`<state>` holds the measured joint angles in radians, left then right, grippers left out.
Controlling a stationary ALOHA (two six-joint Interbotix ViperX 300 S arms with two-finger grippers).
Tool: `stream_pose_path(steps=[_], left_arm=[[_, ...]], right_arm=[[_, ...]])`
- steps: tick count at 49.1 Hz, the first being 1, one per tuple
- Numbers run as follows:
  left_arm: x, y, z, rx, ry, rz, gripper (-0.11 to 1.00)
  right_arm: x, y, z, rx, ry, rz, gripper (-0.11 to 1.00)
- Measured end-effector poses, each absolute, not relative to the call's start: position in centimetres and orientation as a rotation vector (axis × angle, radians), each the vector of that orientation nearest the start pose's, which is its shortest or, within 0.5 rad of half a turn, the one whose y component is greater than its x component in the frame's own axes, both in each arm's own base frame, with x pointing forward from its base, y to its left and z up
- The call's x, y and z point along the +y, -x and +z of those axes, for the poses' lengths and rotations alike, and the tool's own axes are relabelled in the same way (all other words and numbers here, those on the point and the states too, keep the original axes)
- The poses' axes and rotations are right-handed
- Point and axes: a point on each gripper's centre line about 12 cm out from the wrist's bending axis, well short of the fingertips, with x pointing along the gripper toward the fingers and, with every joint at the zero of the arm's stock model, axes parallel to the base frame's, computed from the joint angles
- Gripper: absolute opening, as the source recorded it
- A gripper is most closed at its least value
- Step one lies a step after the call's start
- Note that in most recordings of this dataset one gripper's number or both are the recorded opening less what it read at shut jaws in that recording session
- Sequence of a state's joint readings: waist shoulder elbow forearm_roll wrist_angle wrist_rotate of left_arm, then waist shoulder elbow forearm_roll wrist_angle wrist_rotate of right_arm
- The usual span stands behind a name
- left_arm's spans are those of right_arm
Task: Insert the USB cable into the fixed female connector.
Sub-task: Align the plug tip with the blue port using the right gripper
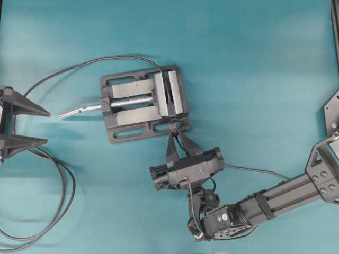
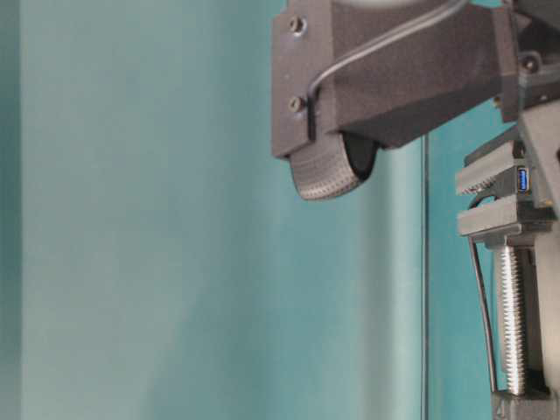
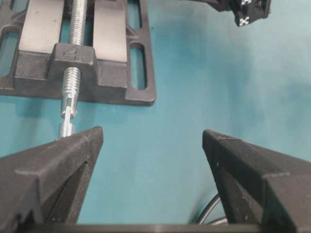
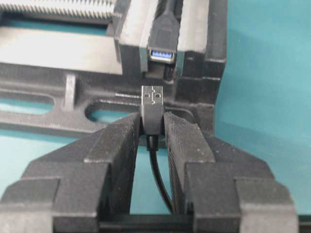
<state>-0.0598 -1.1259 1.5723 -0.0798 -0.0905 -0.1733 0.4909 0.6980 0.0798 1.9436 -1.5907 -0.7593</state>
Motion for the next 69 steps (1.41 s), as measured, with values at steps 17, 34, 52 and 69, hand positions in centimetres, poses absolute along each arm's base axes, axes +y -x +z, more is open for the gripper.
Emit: stream_pose_path(steps=[17,34,52,69], left_arm=[[-0.71,-13.61,13.92,0.360,0.238,-0.005,1.00],[-0.73,-13.61,13.92,0.361,0.237,-0.007,1.00],[-0.73,-13.61,13.92,0.361,0.237,-0.007,1.00],[-0.73,-13.61,13.92,0.361,0.238,-0.007,1.00]], right_arm=[[9.88,-42.25,7.96,0.206,-0.159,-1.366,0.20],[9.53,-42.83,8.42,0.193,-0.181,-1.380,0.20],[9.41,-42.94,8.53,0.193,-0.190,-1.391,0.20],[9.33,-42.87,8.49,0.198,-0.191,-1.400,0.20]])
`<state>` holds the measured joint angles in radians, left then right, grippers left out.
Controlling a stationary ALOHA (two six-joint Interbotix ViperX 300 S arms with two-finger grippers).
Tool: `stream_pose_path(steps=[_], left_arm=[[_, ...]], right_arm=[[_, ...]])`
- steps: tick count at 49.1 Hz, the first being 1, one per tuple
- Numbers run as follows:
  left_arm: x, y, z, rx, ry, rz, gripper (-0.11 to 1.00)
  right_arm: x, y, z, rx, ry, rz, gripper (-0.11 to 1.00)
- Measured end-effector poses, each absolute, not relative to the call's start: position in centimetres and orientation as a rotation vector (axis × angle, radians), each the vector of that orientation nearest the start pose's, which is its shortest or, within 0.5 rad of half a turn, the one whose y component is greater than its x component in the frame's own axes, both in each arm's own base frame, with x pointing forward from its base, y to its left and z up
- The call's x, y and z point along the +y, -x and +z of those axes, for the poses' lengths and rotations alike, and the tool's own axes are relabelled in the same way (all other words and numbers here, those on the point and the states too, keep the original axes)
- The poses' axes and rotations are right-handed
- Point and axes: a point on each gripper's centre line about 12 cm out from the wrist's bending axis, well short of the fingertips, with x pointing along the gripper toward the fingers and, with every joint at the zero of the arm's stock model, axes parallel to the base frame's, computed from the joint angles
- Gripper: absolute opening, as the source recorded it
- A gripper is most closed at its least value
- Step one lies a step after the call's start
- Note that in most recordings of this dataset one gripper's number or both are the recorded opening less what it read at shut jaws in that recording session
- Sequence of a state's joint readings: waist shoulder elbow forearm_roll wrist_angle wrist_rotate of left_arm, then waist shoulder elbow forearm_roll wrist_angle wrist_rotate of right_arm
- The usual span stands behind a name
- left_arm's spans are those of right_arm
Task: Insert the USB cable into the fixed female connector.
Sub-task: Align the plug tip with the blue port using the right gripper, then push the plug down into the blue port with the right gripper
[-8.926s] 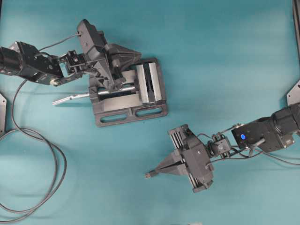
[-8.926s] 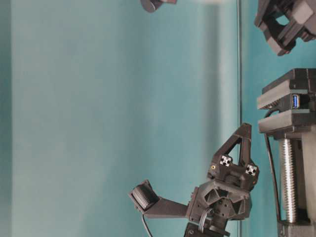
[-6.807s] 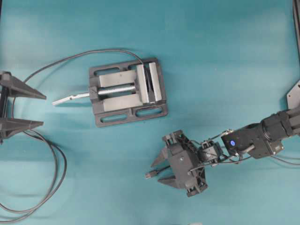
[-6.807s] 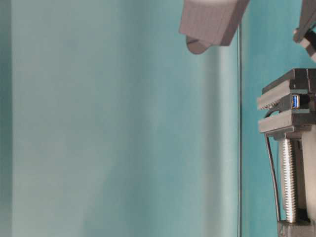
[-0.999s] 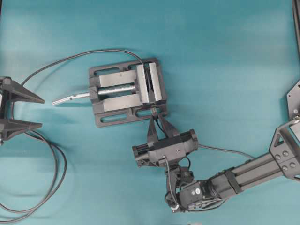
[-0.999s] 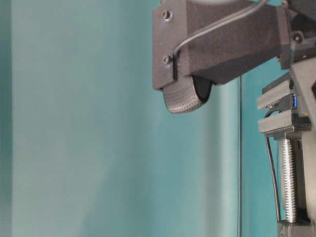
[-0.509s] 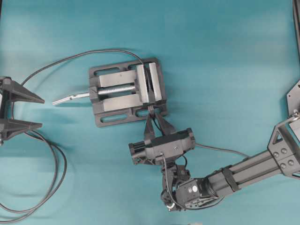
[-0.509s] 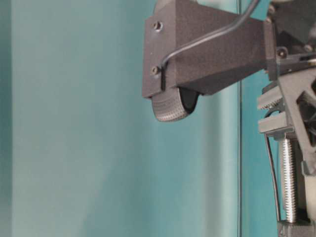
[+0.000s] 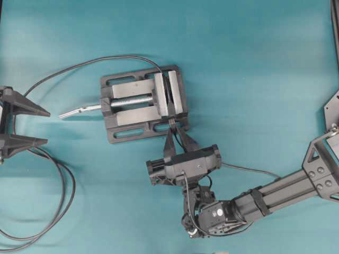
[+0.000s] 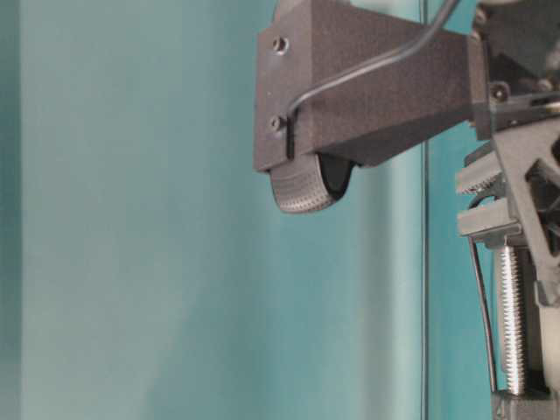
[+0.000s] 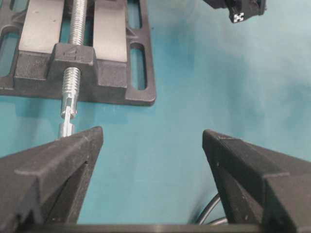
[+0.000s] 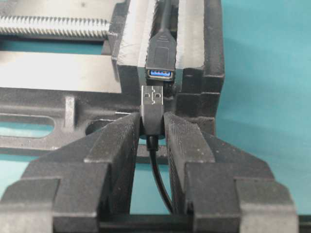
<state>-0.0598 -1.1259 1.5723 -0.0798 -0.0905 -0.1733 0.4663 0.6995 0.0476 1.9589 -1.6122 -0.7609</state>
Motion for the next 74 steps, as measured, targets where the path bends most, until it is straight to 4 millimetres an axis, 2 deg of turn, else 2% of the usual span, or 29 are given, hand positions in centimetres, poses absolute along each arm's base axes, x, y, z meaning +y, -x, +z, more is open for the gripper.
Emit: stream_pose_path(steps=[39,74], left_arm=[[-0.73,-13.61,13.92,0.361,0.238,-0.007,1.00],[-0.73,-13.61,13.92,0.361,0.238,-0.007,1.00]], right_arm=[[8.68,-42.42,8.57,0.203,-0.178,-1.411,0.20],[8.76,-43.04,9.10,0.183,-0.192,-1.399,0.20]])
